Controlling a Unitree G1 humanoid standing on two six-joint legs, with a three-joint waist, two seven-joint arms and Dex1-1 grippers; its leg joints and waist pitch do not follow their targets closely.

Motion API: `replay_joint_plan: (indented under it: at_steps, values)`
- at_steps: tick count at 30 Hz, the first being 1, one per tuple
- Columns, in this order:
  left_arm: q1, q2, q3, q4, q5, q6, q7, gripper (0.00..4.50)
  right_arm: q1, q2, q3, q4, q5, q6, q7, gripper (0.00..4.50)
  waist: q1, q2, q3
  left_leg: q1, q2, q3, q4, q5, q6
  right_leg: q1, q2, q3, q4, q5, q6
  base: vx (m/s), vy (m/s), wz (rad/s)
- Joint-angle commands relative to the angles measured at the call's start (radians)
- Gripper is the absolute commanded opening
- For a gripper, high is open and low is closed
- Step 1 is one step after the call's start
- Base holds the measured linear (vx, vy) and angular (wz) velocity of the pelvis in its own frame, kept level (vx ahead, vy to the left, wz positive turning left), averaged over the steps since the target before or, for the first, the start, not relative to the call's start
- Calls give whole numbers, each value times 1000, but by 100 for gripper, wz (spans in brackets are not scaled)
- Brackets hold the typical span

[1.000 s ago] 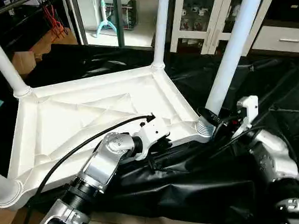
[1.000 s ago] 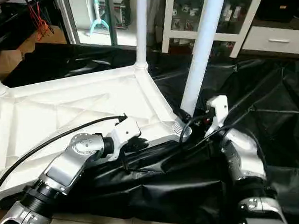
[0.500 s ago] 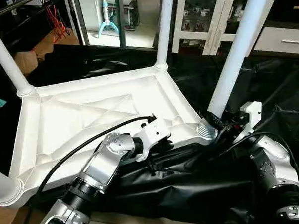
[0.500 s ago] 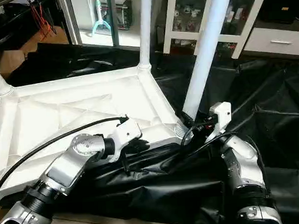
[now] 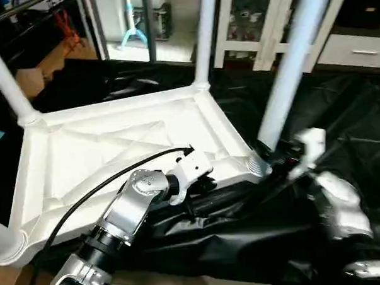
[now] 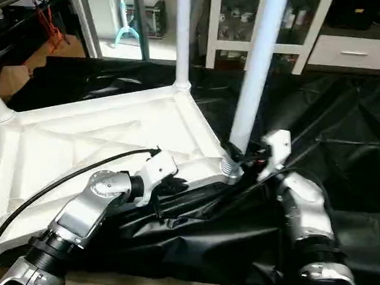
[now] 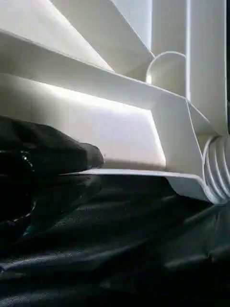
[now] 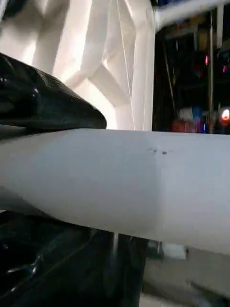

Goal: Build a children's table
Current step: Insert table leg to table base

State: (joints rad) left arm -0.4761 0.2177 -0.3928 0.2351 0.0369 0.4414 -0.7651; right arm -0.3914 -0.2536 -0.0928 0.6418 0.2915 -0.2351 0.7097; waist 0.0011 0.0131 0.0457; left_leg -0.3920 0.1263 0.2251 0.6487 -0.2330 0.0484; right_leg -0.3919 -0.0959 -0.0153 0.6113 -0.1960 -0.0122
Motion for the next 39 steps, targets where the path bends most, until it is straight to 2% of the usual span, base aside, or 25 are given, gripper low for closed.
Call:
replay_joint_plan:
  at_steps: [1, 2, 3, 4, 6, 8, 9, 10, 12, 13, 14, 16, 17, 20, 22, 23, 24, 26, 27, 30, 32, 35, 36, 37, 39]
  values:
    - [-47, -42, 109, 44, 20, 58, 195, 0, 33, 11, 17, 141, -139, 32, -218, 188, -19, -7, -44, 37, 104, -60, -118, -259, -34, 8, -52, 24, -77, -264, -232, 0, 0, 0]
    - [-77, -91, 158, 84, 29, 89, 315, 0, 6, 35, 8, 174, -181, 35, -389, 188, -29, -6, -46, 44, 102, -62, -119, -307, -75, 4, -49, 22, -78, -294, -220, 0, 0, 0]
    - [-97, -117, 183, 109, 32, 81, 381, 0, -6, 51, -3, 188, -190, 45, -479, 188, -32, -7, -47, 47, 98, -62, -118, -323, -85, 0, -49, 23, -82, -299, -217, 0, 0, 0]
    - [-120, -148, 213, 136, 28, 64, 450, 0, -23, 79, -24, 203, -177, 62, -564, 188, -40, -11, -53, 36, 95, -66, -117, -317, -82, 12, -55, 26, -83, -261, -205, 0, 0, 0]
    - [-148, -179, 232, 159, 23, 49, 499, 0, -45, 119, -44, 219, -153, 75, -638, 188, -41, -9, -57, 37, 94, -63, -115, -281, -64, 12, -55, 27, -83, -211, -204, 0, 0, 0]
    - [-167, -198, 222, 160, 23, 45, 495, 0, -67, 161, -53, 224, -139, 69, -663, 188, -42, -12, -66, 27, 95, -60, -107, -167, 7, 25, -60, 25, -73, -71, -223, 0, 0, 0]
    - [-166, -198, 218, 155, 21, 46, 481, 0, -72, 170, -56, 227, -133, 62, -653, 188, -38, -15, -71, 27, 94, -56, -99, -114, 46, 29, -61, 24, -67, -17, -239, 0, 0, 0]
    - [-164, -198, 215, 151, 19, 47, 473, 0, -75, 177, -58, 229, -130, 58, -647, 188, -33, -11, -74, 24, 95, -56, -94, -47, 83, 34, -65, 23, -60, 40, -254, 0, 0, 0]
    - [-152, -186, 202, 138, 16, 42, 431, 0, -84, 201, -88, 232, -79, 37, -607, 188, -29, -10, -75, 23, 97, -55, -91, 0, 116, 34, -65, 22, -54, 84, -265, 0, 0, 0]
    - [-146, -180, 196, 133, 13, 38, 413, 0, -86, 204, -91, 232, -73, 34, -596, 188, -25, -10, -74, 24, 99, -54, -89, 16, 140, 34, -66, 21, -53, 93, -273, 0, 0, 0]
    - [-142, -175, 193, 128, 12, 34, 402, 0, -87, 203, -90, 231, -71, 32, -588, 188, -23, -9, -74, 24, 101, -55, -89, 30, 149, 33, -64, 19, -51, 87, -277, 0, 0, 0]
    - [-126, -156, 176, 114, 0, 14, 357, 0, -91, 204, -90, 223, -48, 37, -553, 188, -24, -10, -73, 24, 101, -55, -89, 21, 153, 34, -64, 18, -53, 54, -279, 0, 0, 0]
    - [-115, -141, 165, 99, -7, 6, 324, 0, -93, 199, -91, 212, -35, 41, -528, 188, -24, -5, -74, 24, 102, -56, -89, 18, 152, 34, -65, 18, -53, 44, -279, 0, 0, 0]
    - [-86, -80, 129, 58, -26, -26, 219, 0, -104, 167, -82, 176, -12, 83, -433, 188, -29, -7, -72, 19, 102, -56, -88, 20, 161, 34, -64, 18, -50, 44, -286, 0, 0, 0]
    - [-64, -21, 103, 25, -43, -70, 113, 0, -108, 118, -66, 142, -6, 128, -319, 188, -28, -1, -71, 23, 103, -55, -89, 7, 154, 30, -60, 18, -52, 26, -285, 0, 0, 0]
    - [-64, -21, 103, 25, -43, -70, 113, 0, -108, 118, -66, 142, -6, 128, -319, 188, -29, -2, -71, 23, 103, -55, -90, -1, 147, 32, -58, 18, -52, 18, -285, 0, 0, 0]
    - [-58, -4, 96, 16, -46, -81, 84, 0, -108, 102, -58, 131, -6, 138, -282, 187, -28, -1, -70, 26, 105, -54, -91, 2, 141, 29, -58, 18, -51, 22, -285, 0, 0, 0]
    - [-34, 71, 64, -22, -58, -134, -40, 0, -92, -1, 8, 64, 1, 209, -53, 187, -24, -1, -71, 30, 105, -54, -91, 11, 134, 29, -56, 16, -47, 45, -290, 0, 0, 0]
    - [-34, 71, 64, -22, -58, -134, -40, 0, -92, -1, 8, 64, 1, 209, -53, 187, -23, -1, -71, 31, 105, -54, -90, 10, 137, 30, -53, 15, -47, 50, -289, 0, 0, 0]
    - [-22, 112, 50, -44, -73, -158, -110, 0, -65, -109, 52, -4, 29, 290, 154, 187, -16, -8, -70, 34, 106, -51, -88, 41, 141, 29, -55, 17, -42, 88, -296, 0, 0, 0]
    - [-19, 122, 46, -48, -76, -161, -125, 0, -57, -144, 63, -17, 36, 303, 224, 187, -8, -7, -70, 34, 108, -51, -87, 53, 141, 29, -58, 17, -39, 96, -297, 0, 0, 0]
    - [-7, 145, 42, -41, -76, -221, -156, 0, -27, -249, 74, -12, 58, 319, 449, 187, 4, -16, -68, 38, 107, -45, -86, 28, 144, 27, -59, 18, -43, 80, -303, 0, 0, 0]
    - [-8, 145, 43, -40, -76, -224, -156, 0, -26, -252, 73, -11, 62, 322, 457, 187, 10, -16, -67, 37, 109, -45, -87, 24, 142, 28, -61, 20, -43, 72, -301, 0, 0, 0]
    - [-8, 145, 43, -37, -77, -233, -158, 0, -23, -261, 71, -7, 71, 331, 482, 187, 9, -20, -65, 35, 108, -45, -87, 22, 142, 28, -60, 20, -44, 65, -301, 0, 0, 0]
    - [-5, 145, 51, -36, -88, -242, -174, 0, -12, -290, 86, 9, 79, 351, 559, 187, 13, -21, -66, 36, 109, -46, -87, 20, 135, 27, -62, 20, -44, 44, -300, 0, 0, 0]
